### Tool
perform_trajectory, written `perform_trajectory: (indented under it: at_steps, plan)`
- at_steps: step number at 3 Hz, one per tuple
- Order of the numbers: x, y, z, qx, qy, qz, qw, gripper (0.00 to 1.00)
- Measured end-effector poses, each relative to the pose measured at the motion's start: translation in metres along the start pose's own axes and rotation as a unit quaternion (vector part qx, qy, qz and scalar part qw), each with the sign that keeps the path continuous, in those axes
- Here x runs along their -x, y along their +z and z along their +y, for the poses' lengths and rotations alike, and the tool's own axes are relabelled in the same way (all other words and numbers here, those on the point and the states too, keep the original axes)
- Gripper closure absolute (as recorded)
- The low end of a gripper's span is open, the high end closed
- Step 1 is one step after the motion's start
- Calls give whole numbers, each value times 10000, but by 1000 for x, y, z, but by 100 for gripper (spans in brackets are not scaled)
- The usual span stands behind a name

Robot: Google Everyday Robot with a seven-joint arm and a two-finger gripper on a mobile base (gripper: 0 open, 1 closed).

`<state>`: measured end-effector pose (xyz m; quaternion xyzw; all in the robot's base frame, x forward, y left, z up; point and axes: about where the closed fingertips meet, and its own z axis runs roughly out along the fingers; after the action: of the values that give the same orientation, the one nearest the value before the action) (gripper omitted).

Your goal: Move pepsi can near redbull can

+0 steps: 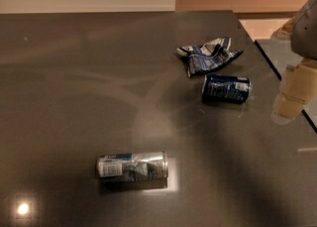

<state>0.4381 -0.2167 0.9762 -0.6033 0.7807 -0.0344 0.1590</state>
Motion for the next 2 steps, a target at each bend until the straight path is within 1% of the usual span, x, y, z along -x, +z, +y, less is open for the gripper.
perform_trajectory:
  at_steps: [1, 2]
  plan:
    - [2, 1, -8, -22, -29, 39, 10000, 0]
    - [6, 14, -24, -12, -88, 8, 10000, 0]
